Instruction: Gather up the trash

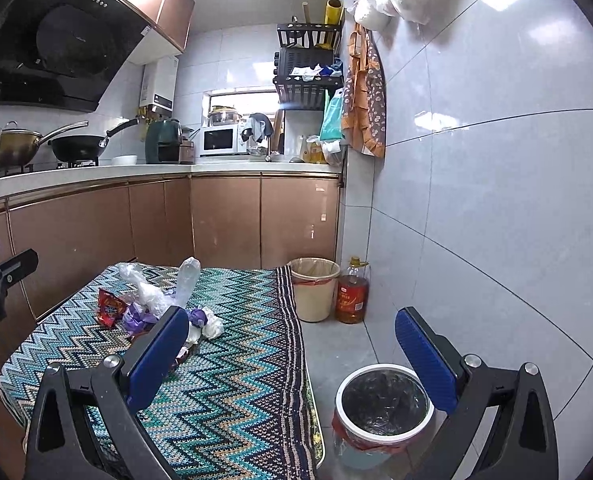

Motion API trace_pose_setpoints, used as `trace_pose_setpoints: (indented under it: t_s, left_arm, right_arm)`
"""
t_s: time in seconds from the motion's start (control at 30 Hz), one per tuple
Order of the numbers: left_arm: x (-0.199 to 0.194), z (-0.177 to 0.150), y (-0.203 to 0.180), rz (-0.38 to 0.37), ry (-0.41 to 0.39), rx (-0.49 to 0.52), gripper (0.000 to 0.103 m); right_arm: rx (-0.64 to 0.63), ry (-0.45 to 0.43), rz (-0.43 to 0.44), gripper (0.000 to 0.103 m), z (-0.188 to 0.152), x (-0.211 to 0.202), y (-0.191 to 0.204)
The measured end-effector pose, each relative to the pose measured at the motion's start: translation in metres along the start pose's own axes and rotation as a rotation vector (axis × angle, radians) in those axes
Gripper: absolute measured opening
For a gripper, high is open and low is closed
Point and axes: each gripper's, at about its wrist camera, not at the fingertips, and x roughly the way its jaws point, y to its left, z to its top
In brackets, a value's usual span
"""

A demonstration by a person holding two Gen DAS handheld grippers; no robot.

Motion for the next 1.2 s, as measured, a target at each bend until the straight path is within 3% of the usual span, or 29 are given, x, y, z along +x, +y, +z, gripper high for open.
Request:
trace_pose_setpoints:
  t_s: [0.53,0.93,1.1,1.2]
  left_arm:
    - [0.021,0.003,0.006,0.036,-0.019,-0.026,0.096]
    - [0.069,-0.01,0.017,-0.01,0.141,-0.047,0.096]
    - [0.088,-0.018,0.027,-0.006,0.187,-0.071,0.096]
    - [0.108,-0.029,0.036,-0.009,0.253,-0.091,0.096]
  right_arm:
    - [0.005,0.048,-0.002,0.103,0.002,0.032,-0.002]
    - [0.017,0.145,0.021,0.103,-0.01,0.074,-0.001]
    - [0.018,0.19,0.058,0.103,-0.015,0.095,0.002]
    - [0.013,0.244,0.087,0.103,-0.021,0.114,0.007]
